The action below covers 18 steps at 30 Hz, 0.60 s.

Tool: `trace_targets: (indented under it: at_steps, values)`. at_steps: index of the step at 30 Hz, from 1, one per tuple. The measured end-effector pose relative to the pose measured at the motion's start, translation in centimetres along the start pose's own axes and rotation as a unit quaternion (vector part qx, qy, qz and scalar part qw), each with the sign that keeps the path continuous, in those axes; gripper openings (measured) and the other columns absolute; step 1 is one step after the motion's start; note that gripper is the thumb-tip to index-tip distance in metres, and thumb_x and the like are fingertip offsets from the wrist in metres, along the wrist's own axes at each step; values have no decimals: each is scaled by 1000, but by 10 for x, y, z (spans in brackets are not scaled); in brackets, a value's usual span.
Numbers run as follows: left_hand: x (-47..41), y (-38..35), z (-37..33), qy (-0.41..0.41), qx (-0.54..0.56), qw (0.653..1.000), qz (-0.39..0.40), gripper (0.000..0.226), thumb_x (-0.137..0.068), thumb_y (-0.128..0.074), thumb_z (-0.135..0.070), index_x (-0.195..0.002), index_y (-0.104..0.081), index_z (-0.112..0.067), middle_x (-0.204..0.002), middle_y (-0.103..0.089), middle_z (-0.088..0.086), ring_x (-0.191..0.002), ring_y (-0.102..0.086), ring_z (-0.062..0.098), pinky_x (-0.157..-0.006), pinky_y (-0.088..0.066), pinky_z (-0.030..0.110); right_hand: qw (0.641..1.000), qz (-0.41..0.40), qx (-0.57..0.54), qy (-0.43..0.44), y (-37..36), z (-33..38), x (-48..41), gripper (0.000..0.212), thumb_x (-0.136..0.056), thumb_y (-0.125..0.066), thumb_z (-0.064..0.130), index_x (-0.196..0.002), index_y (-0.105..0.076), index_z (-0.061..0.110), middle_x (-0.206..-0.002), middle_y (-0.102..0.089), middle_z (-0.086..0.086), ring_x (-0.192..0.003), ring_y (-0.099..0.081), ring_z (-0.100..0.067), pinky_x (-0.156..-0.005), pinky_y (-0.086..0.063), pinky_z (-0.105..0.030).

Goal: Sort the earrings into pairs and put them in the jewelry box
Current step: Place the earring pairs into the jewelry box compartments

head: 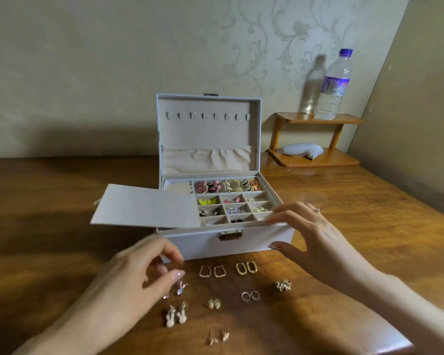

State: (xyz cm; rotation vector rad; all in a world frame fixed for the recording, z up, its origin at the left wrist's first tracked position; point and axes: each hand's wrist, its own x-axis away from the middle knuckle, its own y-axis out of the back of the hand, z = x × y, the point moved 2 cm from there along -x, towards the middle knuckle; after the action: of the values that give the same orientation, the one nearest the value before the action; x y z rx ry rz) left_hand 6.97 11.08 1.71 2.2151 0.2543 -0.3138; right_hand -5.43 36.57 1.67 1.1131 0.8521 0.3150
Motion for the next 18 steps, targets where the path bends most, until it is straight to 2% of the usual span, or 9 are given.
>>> trace_targets:
  at_steps: [3, 7, 9, 11, 13, 16, 18]
  values:
    - [8, 0, 17, 24, 20, 998, -62, 27, -79, -69, -19, -93, -53, -35, -102, -44, -21, -97, -51, -4, -68, -43, 12, 997, -63, -36, -29, -4, 2, 3, 38, -78, -69, 30, -114, -60, 24, -121, -54, 6, -113, -50, -13, -93, -43, -29]
    - [9, -6, 20, 18, 10, 993, -119, 30, -81, -67, -15, -104, -51, -26, -115, -37, -10, -102, -46, 1, -70, -39, 7, 984, -115, -108, -80, -7, 8, 2, 36, -80, -70, 18, -114, -61, 21, -119, -55, 5, -110, -51, -13, -91, -47, -35]
    - [8, -10, 18, 9, 16, 991, -136, 28, -82, -66, -14, -104, -51, -24, -116, -36, -8, -107, -44, 4, -76, -41, 8, 979, -126, -126, -102, -10, 14, 3, 34, -81, -69, 17, -114, -61, 22, -117, -57, 4, -109, -51, -14, -91, -45, -34]
    - [7, -15, 16, 0, 16, 988, -151, 29, -82, -67, -14, -106, -53, -20, -116, -33, -8, -111, -40, 6, -89, -44, 18, 978, -127, -121, -111, -14, 22, 3, 34, -82, -69, 18, -114, -60, 23, -118, -57, 2, -109, -50, -17, -91, -40, -31]
    - [5, -19, 14, 5, 5, 988, -155, 31, -82, -67, -16, -108, -53, -19, -116, -30, -9, -114, -36, 7, -97, -43, 28, 981, -121, -106, -113, -15, 29, 3, 34, -81, -69, 19, -114, -60, 22, -118, -58, 0, -110, -51, -20, -90, -41, -33]
    - [0, -24, 13, 19, 17, 990, -142, 30, -82, -67, -20, -107, -50, -24, -122, -34, -5, -115, -31, 7, -99, -40, 29, 982, -109, -102, -114, -13, 37, 0, 33, -82, -69, 20, -113, -61, 22, -120, -58, -2, -111, -50, -23, -92, -43, -40]
    - [-3, -26, 6, -1, 24, 989, -146, 29, -83, -66, -21, -107, -51, -24, -125, -34, -7, -114, -26, 2, -100, -34, 23, 982, -105, -112, -109, -9, 42, -4, 35, -82, -68, 19, -116, -59, 22, -121, -57, -2, -112, -51, -23, -93, -44, -42]
